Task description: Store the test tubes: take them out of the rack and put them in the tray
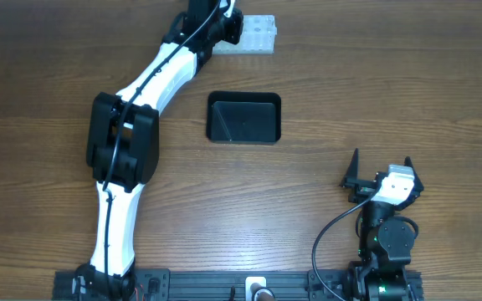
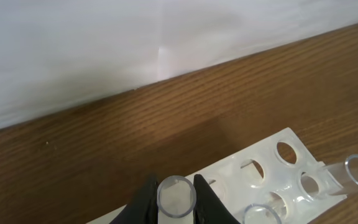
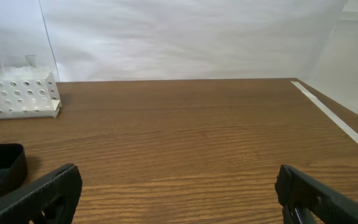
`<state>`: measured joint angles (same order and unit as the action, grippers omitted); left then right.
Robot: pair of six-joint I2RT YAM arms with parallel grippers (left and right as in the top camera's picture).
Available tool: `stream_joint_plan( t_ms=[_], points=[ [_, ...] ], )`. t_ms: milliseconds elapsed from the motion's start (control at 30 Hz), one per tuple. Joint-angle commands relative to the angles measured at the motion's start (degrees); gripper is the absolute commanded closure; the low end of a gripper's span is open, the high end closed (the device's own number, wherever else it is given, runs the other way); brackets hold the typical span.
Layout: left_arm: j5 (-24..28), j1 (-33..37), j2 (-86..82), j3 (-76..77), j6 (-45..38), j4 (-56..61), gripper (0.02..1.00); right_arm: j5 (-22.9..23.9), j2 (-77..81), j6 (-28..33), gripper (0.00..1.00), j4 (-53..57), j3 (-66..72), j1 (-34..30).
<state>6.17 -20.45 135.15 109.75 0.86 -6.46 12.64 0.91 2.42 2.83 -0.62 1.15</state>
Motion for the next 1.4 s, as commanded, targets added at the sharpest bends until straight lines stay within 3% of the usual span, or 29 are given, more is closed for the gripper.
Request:
stream_joint_plan(
  t_ms=[33,333,567,700,867,1100,1400],
  points=[
    [0.2,-0.3,-9.6,0.1,-0.2,-0.7,0.866,0.7,-0.6,0.0,0.007,0.1,0.3,-0.4],
    [-0.2,-0.3,-22.7,0.1,-0.2,-3.1,0.860,0.7,-0.6,0.0,0.007,0.1,0.3,-0.4],
    [-0.7,-0.3,-28.7,0.1,4.2,-17.9,0.893,0.7,-0.6,0.0,0.009,0.1,0.3,-0.4],
    [-1.2,-1.0,-28.0,0.1,11.1,-32.6,0.976,0.7,-0.6,0.0,0.007,0.1,0.3,-0.4],
    [-7.4,-4.1,-23.0,0.1,20.9,-45.1,0.976,0.7,-0.6,0.0,0.009,0.1,0.3,-0.4],
    [-10.2,-8.5,-16.9,0.1,28.7,-53.1,0.939,0.7,-0.6,0.0,0.007,0.1,0.3,-0.4],
    [-12.5,-9.7,-12.1,0.1,29.4,-54.3,0.954,0.7,-0.6,0.0,0.009,0.1,0.3,-0.4]
  ],
)
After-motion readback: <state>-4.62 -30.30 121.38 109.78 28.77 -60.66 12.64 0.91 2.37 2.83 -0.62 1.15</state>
